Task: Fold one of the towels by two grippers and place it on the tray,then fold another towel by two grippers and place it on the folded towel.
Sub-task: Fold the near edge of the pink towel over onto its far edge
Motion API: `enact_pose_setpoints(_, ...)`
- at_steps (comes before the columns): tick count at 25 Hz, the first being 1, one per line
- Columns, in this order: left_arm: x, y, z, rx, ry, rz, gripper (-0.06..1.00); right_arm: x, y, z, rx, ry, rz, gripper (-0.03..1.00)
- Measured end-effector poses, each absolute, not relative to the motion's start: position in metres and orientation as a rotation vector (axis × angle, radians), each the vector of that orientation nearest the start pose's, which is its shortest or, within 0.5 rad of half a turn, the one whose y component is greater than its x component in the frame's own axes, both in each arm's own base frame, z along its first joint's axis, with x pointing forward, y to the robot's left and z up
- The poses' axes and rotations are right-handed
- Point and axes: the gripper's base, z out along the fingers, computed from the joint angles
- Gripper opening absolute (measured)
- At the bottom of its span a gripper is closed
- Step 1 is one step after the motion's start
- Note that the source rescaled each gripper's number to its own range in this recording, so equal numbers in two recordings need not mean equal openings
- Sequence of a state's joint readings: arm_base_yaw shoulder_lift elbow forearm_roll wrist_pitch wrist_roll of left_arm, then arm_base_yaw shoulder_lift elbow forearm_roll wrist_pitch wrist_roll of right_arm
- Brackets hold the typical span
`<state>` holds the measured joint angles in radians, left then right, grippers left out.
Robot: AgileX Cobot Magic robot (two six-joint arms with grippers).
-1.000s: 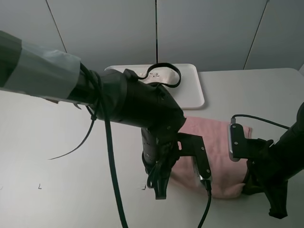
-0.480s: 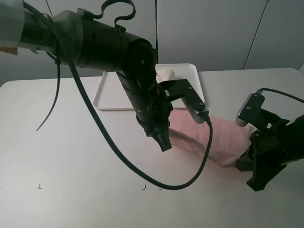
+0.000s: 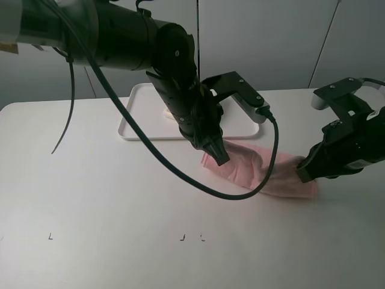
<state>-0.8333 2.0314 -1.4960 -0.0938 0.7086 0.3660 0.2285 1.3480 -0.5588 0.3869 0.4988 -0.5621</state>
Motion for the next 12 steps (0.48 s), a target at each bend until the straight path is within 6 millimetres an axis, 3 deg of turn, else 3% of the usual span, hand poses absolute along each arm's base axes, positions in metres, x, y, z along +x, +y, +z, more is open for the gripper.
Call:
enact_pose_setpoints(5, 0.302, -0.317, 0.190, 1.301, 2.354, -0.278, 0.01, 0.208, 0.059, 0.180, -0.541, 2.695, 0.185, 0.01)
enact_pose_setpoints(12, 0.307, -0.316, 0.192, 1.235, 2.344, -0.292, 0.01, 0.214, 0.051, 0.181, -0.286, 2.696, 0.086, 0.01)
